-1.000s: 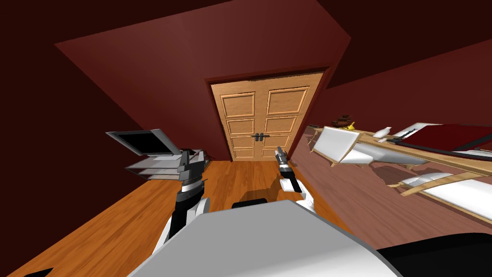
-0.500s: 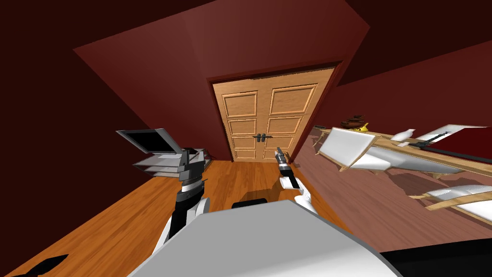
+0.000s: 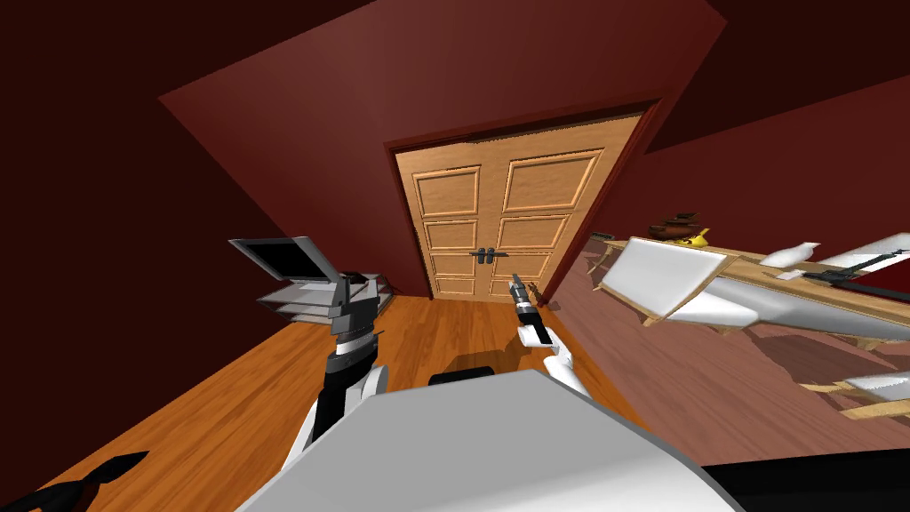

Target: Pull the door open

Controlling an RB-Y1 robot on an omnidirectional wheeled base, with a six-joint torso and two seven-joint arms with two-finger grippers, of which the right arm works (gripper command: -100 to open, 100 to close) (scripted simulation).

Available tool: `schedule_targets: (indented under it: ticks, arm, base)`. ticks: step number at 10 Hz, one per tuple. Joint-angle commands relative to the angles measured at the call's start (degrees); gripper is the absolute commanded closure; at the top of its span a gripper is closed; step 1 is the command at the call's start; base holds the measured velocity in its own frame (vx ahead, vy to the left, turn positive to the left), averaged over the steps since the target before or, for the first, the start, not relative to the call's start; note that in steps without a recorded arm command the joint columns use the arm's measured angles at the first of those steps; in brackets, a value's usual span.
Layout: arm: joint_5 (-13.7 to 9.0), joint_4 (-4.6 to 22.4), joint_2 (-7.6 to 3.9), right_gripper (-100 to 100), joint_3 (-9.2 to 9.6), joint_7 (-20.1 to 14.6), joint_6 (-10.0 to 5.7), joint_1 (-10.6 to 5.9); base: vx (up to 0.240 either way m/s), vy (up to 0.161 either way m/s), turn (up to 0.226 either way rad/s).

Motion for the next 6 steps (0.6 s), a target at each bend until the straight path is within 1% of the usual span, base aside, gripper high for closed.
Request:
schedule_targets:
  ticks: [1,2,3,4,5,6]
  arm:
    - [-0.36,1.66,-0.64,-100,-0.25,-0.27,0.11,-0.90]
    - [-0.90,3.86,-1.32,-100,-0.51,-0.51,0.10,-2.12]
    - [-1.44,5.45,-2.00,-100,-0.77,-0.75,0.09,-3.34]
    - [-1.44,6.51,-2.00,-100,-0.77,-0.75,0.09,-3.34]
    - [-1.97,8.81,-2.67,-100,-1.04,-0.99,0.09,-4.56]
    - [-2.51,10.76,-3.34,-100,-1.30,-1.23,0.08,-5.78]
  base:
    - [0.036,-0.025,0.045]
    - [0.041,-0.026,0.078]
    - [0.070,-0.047,0.116]
    - [0.055,-0.037,0.048]
    - [0.052,-0.025,0.067]
    - [0.070,-0.043,0.125]
